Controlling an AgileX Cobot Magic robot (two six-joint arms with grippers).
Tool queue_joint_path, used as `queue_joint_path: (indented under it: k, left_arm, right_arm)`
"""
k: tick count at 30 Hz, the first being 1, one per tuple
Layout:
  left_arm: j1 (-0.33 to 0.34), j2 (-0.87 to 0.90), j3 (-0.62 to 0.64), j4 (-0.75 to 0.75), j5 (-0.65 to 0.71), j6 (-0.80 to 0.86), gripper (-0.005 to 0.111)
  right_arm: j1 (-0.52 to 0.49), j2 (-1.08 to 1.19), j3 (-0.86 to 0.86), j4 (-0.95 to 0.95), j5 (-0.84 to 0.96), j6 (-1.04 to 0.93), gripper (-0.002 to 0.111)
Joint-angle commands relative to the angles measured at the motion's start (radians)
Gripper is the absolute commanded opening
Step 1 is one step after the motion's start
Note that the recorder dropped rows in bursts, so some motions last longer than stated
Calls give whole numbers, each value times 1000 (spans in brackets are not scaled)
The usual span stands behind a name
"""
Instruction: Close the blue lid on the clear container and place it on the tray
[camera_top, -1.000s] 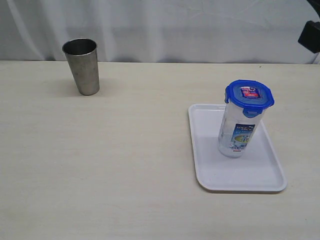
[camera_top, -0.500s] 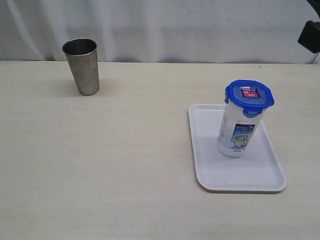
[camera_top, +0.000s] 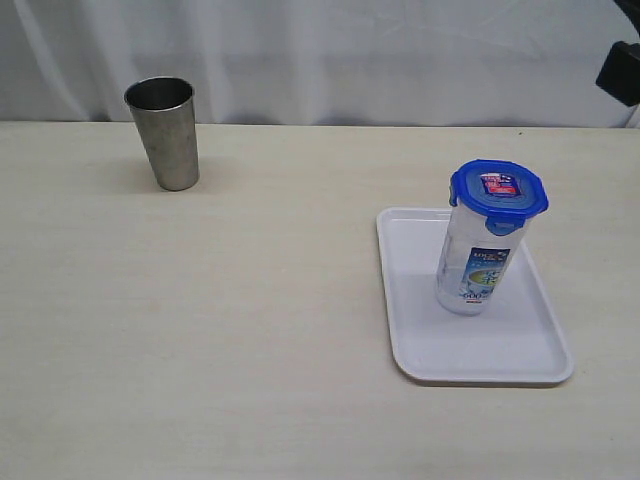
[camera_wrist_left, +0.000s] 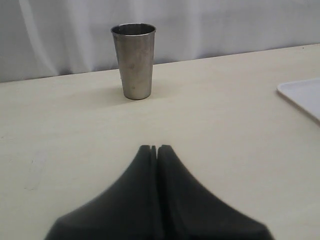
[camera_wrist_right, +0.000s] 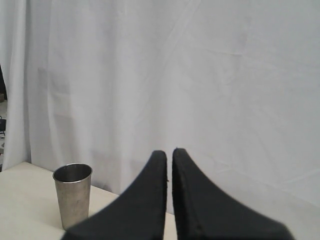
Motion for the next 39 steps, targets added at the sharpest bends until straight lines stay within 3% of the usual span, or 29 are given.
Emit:
queue_joint_path:
  k: [1,22,31,35,36,37,39]
  left_arm:
    - [2,-3,3,2,0,-13,0]
    - [2,-3,3,2,0,-13,0]
    - [2,-3,3,2,-2,-20,0]
    - [2,-3,3,2,-2,-20,0]
    - [2,-3,3,2,-2,-20,0]
    - [2,-3,3,2,-2,-20,0]
    - [2,-3,3,2,-2,-20,0]
  right_arm:
    - [-5,-1,5,-2,-9,3,5]
    - [-5,-1,5,2,-6,3,5]
    - [-3,-235,268,24,-10,3,5]
    - [-3,-462,441,102,-39,-6,5]
    - [-5,-533,486,129,-87,-86,5]
    - [-5,-572,511,205,-110,-174,5]
    - [-5,-700,593,620,-135,-491,5]
